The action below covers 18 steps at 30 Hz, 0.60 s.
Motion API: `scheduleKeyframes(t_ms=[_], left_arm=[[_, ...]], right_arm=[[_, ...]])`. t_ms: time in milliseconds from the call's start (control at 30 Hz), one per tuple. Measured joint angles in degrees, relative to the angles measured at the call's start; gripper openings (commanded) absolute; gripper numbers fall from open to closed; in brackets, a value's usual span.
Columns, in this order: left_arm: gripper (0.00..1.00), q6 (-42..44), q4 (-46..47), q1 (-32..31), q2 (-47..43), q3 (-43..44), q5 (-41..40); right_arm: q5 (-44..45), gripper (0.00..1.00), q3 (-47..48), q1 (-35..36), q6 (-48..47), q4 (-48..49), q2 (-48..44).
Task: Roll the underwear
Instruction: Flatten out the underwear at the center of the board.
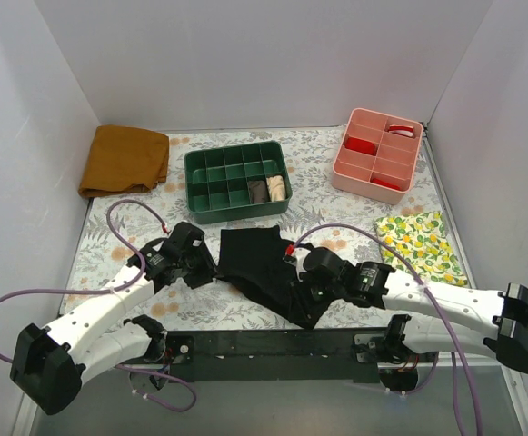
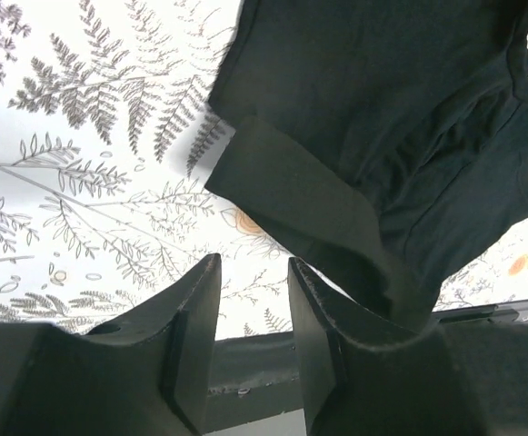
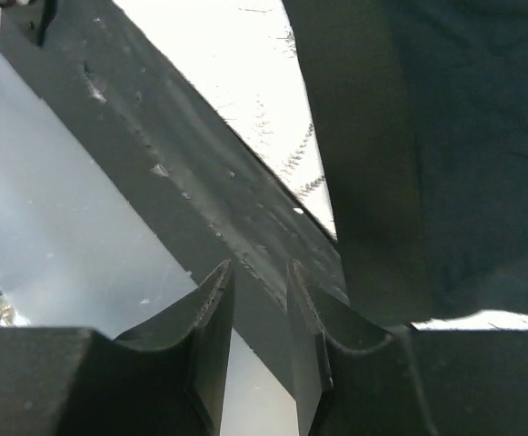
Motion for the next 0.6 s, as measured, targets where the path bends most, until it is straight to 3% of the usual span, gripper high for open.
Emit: scheduleKeyframes(t_ms=[33, 67, 100, 200, 600], left_arm=[[0.37, -0.5, -0.5, 0.0, -0.5, -0.2, -0.1], [0.43, -1.2, -1.0, 0.0, -1.1, -0.3, -0.1], [0.55, -1.8, -1.5, 0.0, -1.8, -0.5, -0.1], [0.69, -3.7, -2.1, 0.0, -4.9, -0.9, -0.1], [0.65, -11.6, 3.0, 0.0, -9.5, -10.7, 2.1]], right_arm=[[0.3, 0.36, 0.0, 0.0, -0.3, -0.5, -0.4], [2.0, 0.36, 0.1, 0.1, -0.4, -1.8, -1.8], [4.2, 0.36, 0.2, 0.1, -0.5, -3.1, -3.7], [10.6, 0.36, 1.1, -0.7, -0.2, -4.0, -9.2], [16.3, 0.35, 8.4, -7.5, -0.2, -5.6, 5.4]])
